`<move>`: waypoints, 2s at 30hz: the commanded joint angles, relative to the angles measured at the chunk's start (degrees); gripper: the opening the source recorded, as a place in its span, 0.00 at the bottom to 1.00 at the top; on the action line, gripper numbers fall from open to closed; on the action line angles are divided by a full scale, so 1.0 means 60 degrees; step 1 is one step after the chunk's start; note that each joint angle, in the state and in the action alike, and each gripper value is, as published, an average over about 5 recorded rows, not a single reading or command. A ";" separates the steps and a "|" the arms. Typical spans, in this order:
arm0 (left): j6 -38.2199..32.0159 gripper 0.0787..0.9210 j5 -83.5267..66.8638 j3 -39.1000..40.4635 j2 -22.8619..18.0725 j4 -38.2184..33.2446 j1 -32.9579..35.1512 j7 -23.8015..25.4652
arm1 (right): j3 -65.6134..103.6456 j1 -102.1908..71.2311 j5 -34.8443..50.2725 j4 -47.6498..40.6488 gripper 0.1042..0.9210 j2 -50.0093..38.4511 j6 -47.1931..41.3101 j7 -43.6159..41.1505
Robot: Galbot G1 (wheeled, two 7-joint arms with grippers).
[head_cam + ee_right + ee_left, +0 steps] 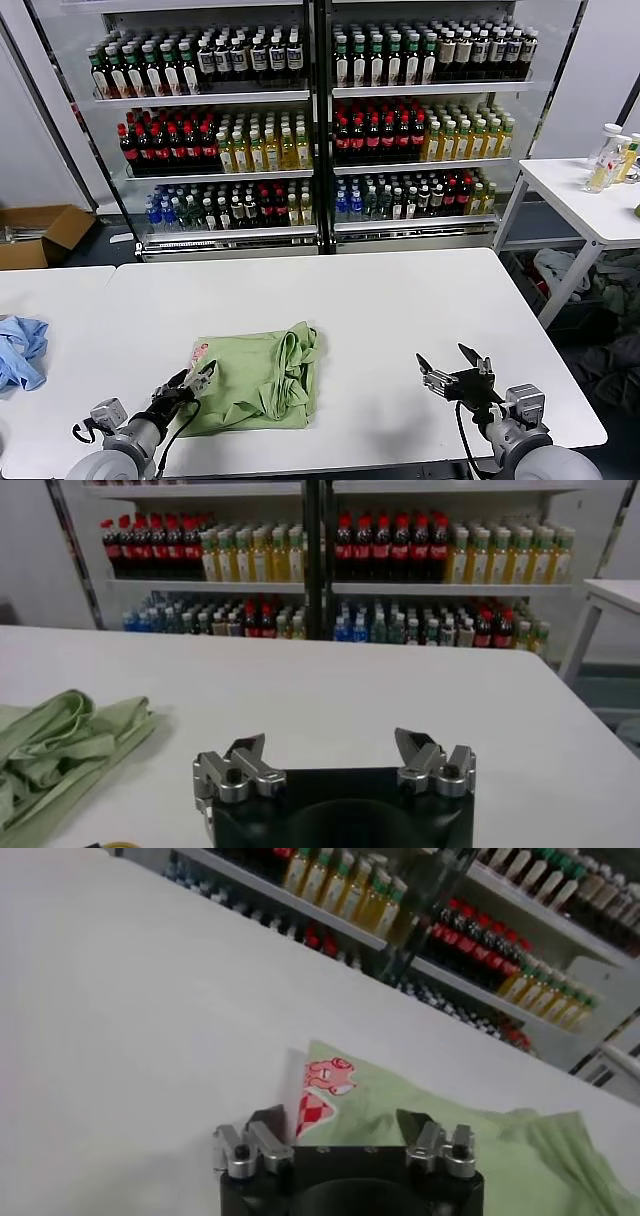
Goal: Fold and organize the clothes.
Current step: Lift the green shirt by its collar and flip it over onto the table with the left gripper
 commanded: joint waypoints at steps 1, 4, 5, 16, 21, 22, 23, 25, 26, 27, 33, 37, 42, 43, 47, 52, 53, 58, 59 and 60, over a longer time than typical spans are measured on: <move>0.0270 0.68 -0.1749 -0.0137 -0.0109 0.0193 -0.0067 0.0318 | 0.0029 -0.0083 -0.0026 0.0041 0.88 0.0038 -0.0002 0.0011; 0.0155 0.58 -0.2182 -0.0259 -0.0208 0.0299 -0.0116 0.0306 | 0.0045 -0.0138 -0.0044 0.0065 0.88 0.0055 -0.0002 0.0015; 0.0104 0.55 -0.2319 -0.0305 -0.0251 0.0317 -0.0119 0.0306 | 0.0051 -0.0157 -0.0048 0.0071 0.88 0.0060 -0.0001 0.0017; -0.0130 0.17 -0.3982 -0.0687 -0.0752 0.0385 -0.0144 0.0429 | 0.0127 -0.0232 -0.0042 0.0141 0.88 0.0028 -0.0026 0.0046; -0.0127 0.04 -0.4804 -0.0960 -0.0892 0.0356 -0.0193 0.0407 | 0.0164 -0.0242 -0.0032 0.0174 0.88 0.0020 -0.0033 0.0061; -0.0129 0.03 -0.4914 -0.1055 -0.0902 0.0345 -0.0195 0.0399 | 0.0173 -0.0253 -0.0030 0.0183 0.88 0.0022 -0.0032 0.0063; -0.0126 0.02 -0.5042 -0.1198 -0.0896 0.0338 -0.0199 0.0382 | 0.0180 -0.0262 -0.0028 0.0186 0.88 0.0023 -0.0031 0.0064; -0.0097 0.02 -0.5322 -0.1552 -0.0818 0.0337 -0.0211 0.0332 | 0.0187 -0.0268 -0.0025 0.0183 0.88 0.0027 -0.0028 0.0066; -0.0060 0.01 -0.5491 -0.1803 -0.0717 0.0349 -0.0218 0.0298 | 0.0185 -0.0260 -0.0022 0.0176 0.88 0.0026 -0.0025 0.0066; -0.0016 0.01 -0.5674 -0.2076 -0.0604 0.0366 -0.0225 0.0261 | 0.0181 -0.0250 -0.0018 0.0169 0.88 0.0025 -0.0021 0.0066; 0.0314 0.01 -0.6492 -0.4104 0.0737 0.0693 -0.0242 0.0025 | 0.0150 -0.0144 0.0051 0.0113 0.88 0.0023 0.0050 0.0024; 0.0524 0.01 -0.6624 -0.5492 0.1714 0.0890 -0.0216 -0.0081 | 0.0065 -0.0010 0.0105 0.0070 0.88 0.0038 0.0083 0.0007; 0.0932 0.01 -0.6606 -0.6512 0.2688 -0.0077 -0.0108 -0.0373 | -0.0106 0.0219 0.0165 0.0051 0.88 0.0058 0.0096 0.0004; 0.0972 0.01 -0.6531 -0.6495 0.2803 -0.0383 -0.0108 -0.0435 | -0.0168 0.0254 0.0158 0.0073 0.88 0.0087 0.0086 0.0013; 0.0933 0.01 -0.4737 -0.5282 0.2987 -0.1606 -0.0090 -0.0515 | -0.0410 0.0262 0.0007 0.0218 0.88 0.0251 0.0026 0.0044; 0.0444 0.01 -0.0934 -0.2271 0.2538 -0.2529 0.0007 -0.0467 | -0.0235 -0.0041 -0.0107 0.0275 0.88 0.0237 0.0125 -0.0041; 0.0363 0.01 -0.0162 -0.1583 0.2411 -0.2633 -0.0011 -0.0503 | -0.0188 -0.0084 -0.0119 0.0266 0.88 0.0240 0.0157 -0.0056; 0.0154 0.01 0.2737 0.1062 0.1760 -0.2790 -0.0200 -0.0938 | -0.0110 -0.0118 -0.0185 0.0167 0.88 0.0311 0.0303 -0.0119; 0.0152 0.01 0.3059 0.1420 0.1634 -0.2770 -0.0237 -0.1045 | -0.0123 -0.0105 -0.0215 0.0148 0.88 0.0336 0.0332 -0.0130; 0.0157 0.01 0.3326 0.1714 0.1521 -0.2753 -0.0270 -0.1145 | -0.0137 -0.0094 -0.0240 0.0136 0.88 0.0360 0.0356 -0.0139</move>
